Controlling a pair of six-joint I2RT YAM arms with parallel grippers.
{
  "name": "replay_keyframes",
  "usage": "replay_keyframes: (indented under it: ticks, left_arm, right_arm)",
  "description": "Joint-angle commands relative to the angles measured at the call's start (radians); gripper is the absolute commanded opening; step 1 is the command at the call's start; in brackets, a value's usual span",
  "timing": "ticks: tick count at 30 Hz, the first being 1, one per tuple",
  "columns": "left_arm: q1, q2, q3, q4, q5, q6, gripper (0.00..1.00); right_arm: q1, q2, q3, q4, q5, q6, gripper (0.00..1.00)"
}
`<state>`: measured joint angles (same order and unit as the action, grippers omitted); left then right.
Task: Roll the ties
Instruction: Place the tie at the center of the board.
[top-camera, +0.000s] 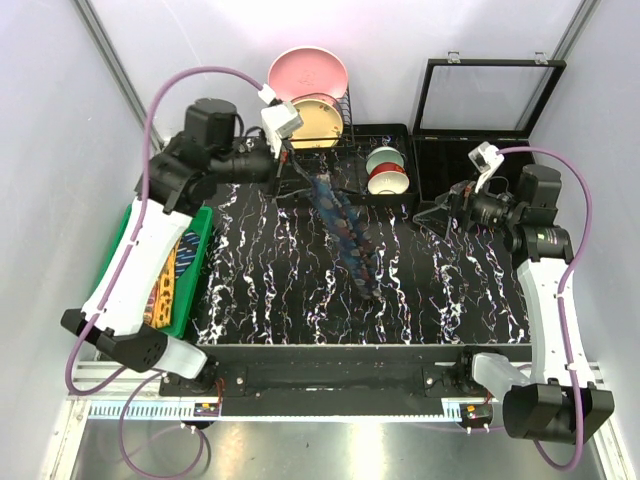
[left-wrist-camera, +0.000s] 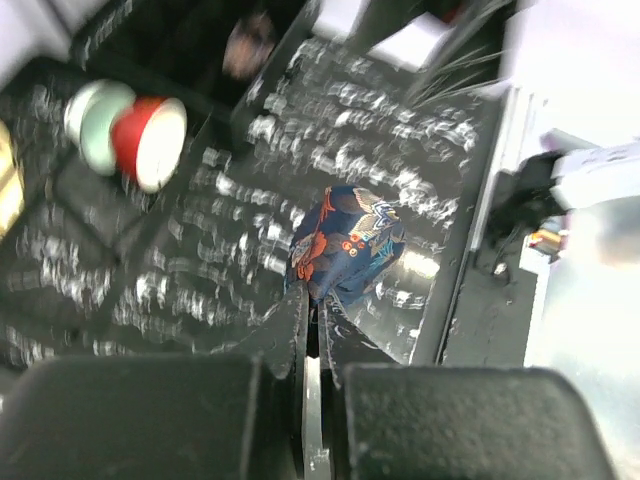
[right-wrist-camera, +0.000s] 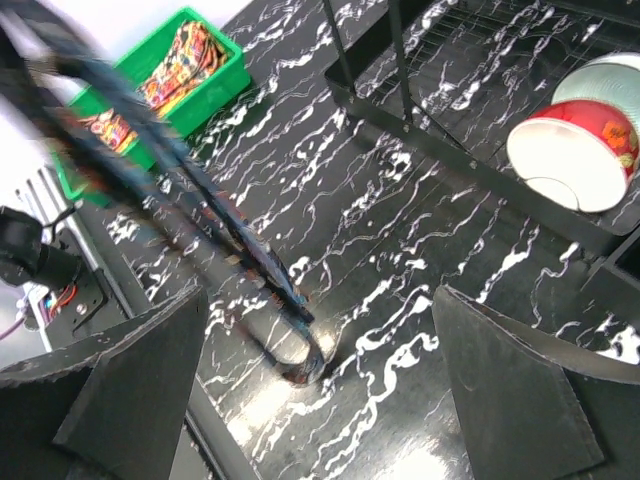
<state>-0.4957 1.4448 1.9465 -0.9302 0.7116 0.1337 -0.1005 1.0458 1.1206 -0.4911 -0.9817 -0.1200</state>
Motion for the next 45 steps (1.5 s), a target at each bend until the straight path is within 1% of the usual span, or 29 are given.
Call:
replay_keyframes:
  ticks: [1,3,5,6,7,9,12,13,14,15,16,17,18,20,21,23,25,28,29,30,31,33,35,37,40,42,43,44,45]
  left_arm:
    - [0.002,-0.108,-0.128,0.079,-0.239,-0.011,0.0]
    - [-0.001,-0.156,-0.156,0.086,-0.279,0.003,0.0]
    - [-0.018,-0.164,-0.17,0.073,-0.319,0.003,0.0]
    - [-0.029,-0.162,-0.173,0.061,-0.39,0.001,0.0]
    - [-0.035,-0.155,-0.178,0.041,-0.414,0.004,0.0]
    - [-0.046,-0.141,-0.201,0.024,-0.44,0.02,0.0]
    - [-0.052,-0.129,-0.233,0.037,-0.402,0.049,0.0]
    - [-0.061,-0.127,-0.235,0.062,-0.411,0.047,0.0]
    - [-0.088,-0.117,-0.227,0.076,-0.428,0.046,0.0]
    - [-0.116,-0.103,-0.195,0.08,-0.492,0.053,0.0]
    - [-0.154,-0.09,-0.178,0.086,-0.545,0.066,0.0]
    - [-0.24,-0.069,-0.161,0.09,-0.59,0.081,0.0]
    - [-0.272,-0.061,-0.137,0.097,-0.647,0.095,0.0]
    - [-0.309,-0.022,-0.1,0.1,-0.624,0.086,0.0]
    - [-0.308,-0.009,-0.075,0.093,-0.604,0.067,0.0]
    - [-0.3,0.012,-0.009,0.065,-0.61,0.056,0.0]
    - [-0.274,-0.006,-0.009,0.053,-0.571,0.057,0.0]
    - [-0.186,-0.093,-0.049,0.019,-0.523,0.076,0.0]
    - [-0.153,-0.125,-0.087,0.01,-0.541,0.114,0.0]
    - [-0.138,-0.151,-0.101,0.002,-0.59,0.139,0.0]
    - [-0.121,-0.197,-0.11,-0.016,-0.609,0.161,0.0]
    - [-0.08,-0.228,-0.124,-0.025,-0.667,0.224,0.0]
    - [-0.066,-0.253,-0.124,-0.028,-0.678,0.276,0.0]
    - [-0.066,-0.247,-0.11,-0.03,-0.64,0.282,0.0]
    - [-0.093,-0.166,-0.069,-0.047,-0.571,0.242,0.0]
    - [-0.165,-0.083,-0.084,-0.024,-0.554,0.215,0.0]
    - [-0.231,-0.049,-0.093,-0.009,-0.558,0.201,0.0]
    - [-0.259,-0.017,-0.103,0.011,-0.561,0.164,0.0]
    - [-0.282,0.055,-0.11,0.063,-0.569,0.138,0.0]
  right_arm:
    - [0.002,-0.021,-0.005,-0.09,-0.063,-0.07,0.99]
    - [0.002,-0.003,-0.005,-0.141,-0.086,-0.096,0.98]
    - [0.002,0.031,0.001,-0.174,-0.08,-0.142,0.98]
    - [0.002,0.045,0.01,-0.208,-0.081,-0.173,0.98]
    - [0.002,0.059,0.013,-0.219,-0.078,-0.182,0.98]
    - [0.002,0.097,0.024,-0.239,-0.074,-0.185,0.96]
    - [0.002,0.112,0.036,-0.239,-0.094,-0.184,0.96]
    - [0.002,0.114,0.044,-0.238,-0.081,-0.172,0.96]
    - [-0.008,0.117,0.057,-0.236,-0.063,-0.15,0.96]
    - [-0.027,0.121,0.089,-0.239,-0.051,-0.103,0.95]
    - [-0.056,0.14,0.106,-0.241,-0.073,-0.084,0.95]
    - [-0.102,0.149,0.125,-0.244,-0.093,-0.066,0.95]
    - [-0.172,0.164,0.169,-0.271,-0.113,-0.057,0.94]
    - [-0.221,0.207,0.217,-0.319,-0.135,-0.079,0.94]
    - [-0.247,0.218,0.258,-0.373,-0.133,-0.125,0.94]
    - [-0.258,0.232,0.278,-0.409,-0.123,-0.158,0.94]
    - [-0.263,0.221,0.285,-0.432,-0.118,-0.181,0.94]
    - [-0.263,0.194,0.278,-0.434,-0.104,-0.182,0.95]
    - [-0.263,0.189,0.278,-0.435,-0.1,-0.179,0.95]
    - [-0.263,0.184,0.283,-0.44,-0.094,-0.175,0.95]
    - [-0.263,0.175,0.286,-0.443,-0.08,-0.17,0.95]
    - [-0.265,0.171,0.295,-0.443,-0.063,-0.152,0.96]
    - [-0.265,0.165,0.301,-0.446,-0.042,-0.142,0.97]
    - [-0.265,0.163,0.308,-0.448,-0.012,-0.133,0.97]
    - [-0.274,0.181,0.329,-0.481,0.023,-0.136,0.98]
    - [-0.291,0.201,0.35,-0.535,0.05,-0.164,0.99]
    - [-0.298,0.232,0.355,-0.555,0.067,-0.174,0.99]
    - [-0.31,0.252,0.366,-0.604,0.077,-0.188,0.99]
    - [-0.346,0.269,0.372,-0.631,0.08,-0.237,0.98]
